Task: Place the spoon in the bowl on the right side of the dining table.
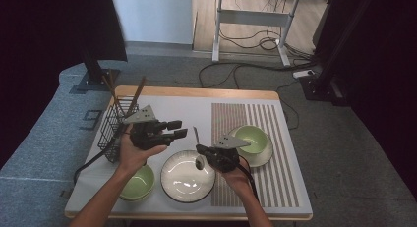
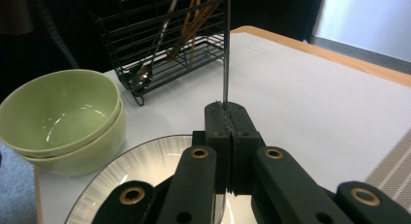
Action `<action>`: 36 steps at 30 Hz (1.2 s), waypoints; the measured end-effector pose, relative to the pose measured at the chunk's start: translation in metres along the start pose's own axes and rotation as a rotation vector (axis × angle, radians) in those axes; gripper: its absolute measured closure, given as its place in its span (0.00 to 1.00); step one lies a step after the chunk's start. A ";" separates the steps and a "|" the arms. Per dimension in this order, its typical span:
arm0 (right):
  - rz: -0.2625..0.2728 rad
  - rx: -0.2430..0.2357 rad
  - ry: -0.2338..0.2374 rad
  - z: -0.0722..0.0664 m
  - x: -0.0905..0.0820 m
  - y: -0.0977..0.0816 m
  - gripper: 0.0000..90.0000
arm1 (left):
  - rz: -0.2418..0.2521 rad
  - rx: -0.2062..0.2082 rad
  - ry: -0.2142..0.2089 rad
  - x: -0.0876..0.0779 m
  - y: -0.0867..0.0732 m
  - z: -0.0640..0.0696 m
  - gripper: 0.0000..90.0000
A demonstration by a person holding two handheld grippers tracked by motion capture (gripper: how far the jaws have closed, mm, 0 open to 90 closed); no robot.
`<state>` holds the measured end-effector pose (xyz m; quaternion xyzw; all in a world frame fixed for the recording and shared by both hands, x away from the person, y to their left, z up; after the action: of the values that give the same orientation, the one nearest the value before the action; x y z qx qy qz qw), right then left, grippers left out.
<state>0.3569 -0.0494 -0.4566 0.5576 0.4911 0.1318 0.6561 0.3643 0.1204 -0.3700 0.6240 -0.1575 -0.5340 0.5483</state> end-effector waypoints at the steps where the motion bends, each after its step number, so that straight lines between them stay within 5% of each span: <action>1: 0.001 0.002 -0.003 0.001 -0.001 0.000 0.99 | -0.008 -0.006 0.008 -0.001 -0.002 -0.002 0.63; 9: 0.008 0.026 -0.028 0.013 -0.006 -0.003 0.99 | -0.029 -0.037 0.042 -0.010 -0.014 -0.014 0.55; 15: 0.006 0.034 -0.045 0.020 -0.008 -0.005 0.99 | -0.049 -0.027 0.086 -0.014 -0.027 -0.016 0.52; 26: 0.024 0.055 -0.057 0.032 -0.013 -0.004 0.99 | -0.089 -0.061 0.105 -0.020 -0.050 -0.016 0.46; 36: 0.045 0.063 -0.077 0.041 -0.023 -0.002 0.99 | -0.064 -0.065 0.127 -0.031 -0.061 -0.017 0.45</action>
<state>0.3772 -0.0910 -0.4515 0.5935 0.4570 0.1095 0.6534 0.3425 0.1748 -0.4098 0.6434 -0.0848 -0.5153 0.5598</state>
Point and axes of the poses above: each handheld gripper's, and its own axes: x roughly forward along the jaws, y roughly out of its top, z roughly to its right, the point moved 6 cm from there along x, roughly forward along the jaws, and after that the axes turned 9 degrees about -z, right-handed, at the moved point
